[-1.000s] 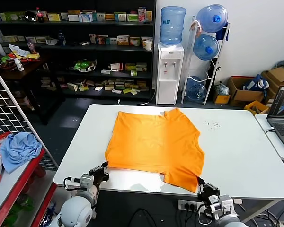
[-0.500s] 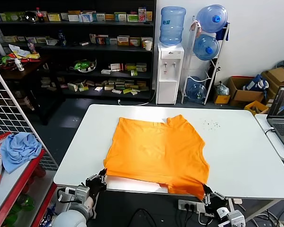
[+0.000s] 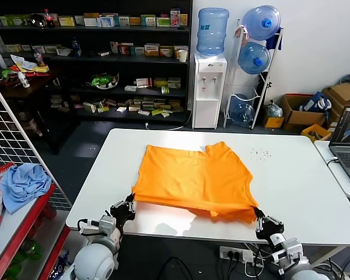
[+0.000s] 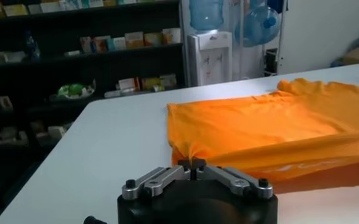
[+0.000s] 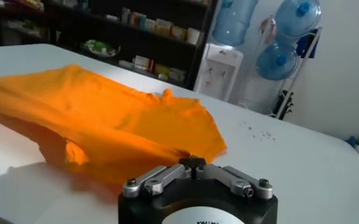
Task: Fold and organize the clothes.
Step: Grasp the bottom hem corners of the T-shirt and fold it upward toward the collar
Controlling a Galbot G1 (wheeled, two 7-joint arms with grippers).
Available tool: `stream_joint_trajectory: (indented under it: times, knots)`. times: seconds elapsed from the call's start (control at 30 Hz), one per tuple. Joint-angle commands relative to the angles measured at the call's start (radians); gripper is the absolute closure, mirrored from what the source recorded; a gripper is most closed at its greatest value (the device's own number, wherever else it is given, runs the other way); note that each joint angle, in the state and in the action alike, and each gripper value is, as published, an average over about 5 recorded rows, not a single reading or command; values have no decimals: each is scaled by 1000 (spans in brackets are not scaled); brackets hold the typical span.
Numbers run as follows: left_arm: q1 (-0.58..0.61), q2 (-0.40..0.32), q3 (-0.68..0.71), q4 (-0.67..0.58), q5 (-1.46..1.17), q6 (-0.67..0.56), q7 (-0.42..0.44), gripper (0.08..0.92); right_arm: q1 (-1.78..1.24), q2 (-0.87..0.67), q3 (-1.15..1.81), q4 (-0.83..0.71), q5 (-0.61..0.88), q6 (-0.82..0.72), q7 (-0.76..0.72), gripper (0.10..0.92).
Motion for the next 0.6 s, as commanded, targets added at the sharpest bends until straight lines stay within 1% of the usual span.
stream_joint_trajectory:
  times: [0.03,0.23,0.47,0.53,0.6]
  knots:
    - [-218,-34,53,217,14,-17,7,895,227,-21,-56,-187,35,17,2,901]
    - [-276,-42,93,273,10,-16,9,895,312,-14,-115,-262,26,17,1,901]
    - [-285,-53,106,286,9,-1,12,895,392,-7,-167,-323,41,5,-8,901]
    - [-278,-52,101,280,7,-2,12,884,402,-3,-174,-333,50,0,-11,885]
    - [-265,-48,93,267,0,-7,9,857,398,0,-173,-332,63,-6,-12,843]
